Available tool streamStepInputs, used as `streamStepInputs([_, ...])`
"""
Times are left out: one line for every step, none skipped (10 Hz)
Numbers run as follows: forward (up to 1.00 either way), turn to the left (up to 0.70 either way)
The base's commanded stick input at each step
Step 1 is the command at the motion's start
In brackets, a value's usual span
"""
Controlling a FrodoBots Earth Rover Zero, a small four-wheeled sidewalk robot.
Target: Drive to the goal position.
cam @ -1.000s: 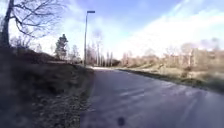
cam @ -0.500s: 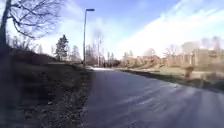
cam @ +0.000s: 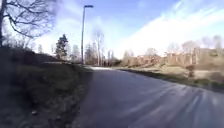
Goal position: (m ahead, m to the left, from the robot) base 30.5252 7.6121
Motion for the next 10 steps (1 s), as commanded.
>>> streamStepInputs([1.0, 0.0])
streamStepInputs([1.0, 0.0])
streamStepInputs([1.0, 0.0])
streamStepInputs([1.0, 0.0])
streamStepInputs([1.0, 0.0])
streamStepInputs([1.0, 0.0])
streamStepInputs([1.0, 0.0])
streamStepInputs([1.0, 0.0])
streamStepInputs([1.0, 0.0])
streamStepInputs([1.0, 0.0])
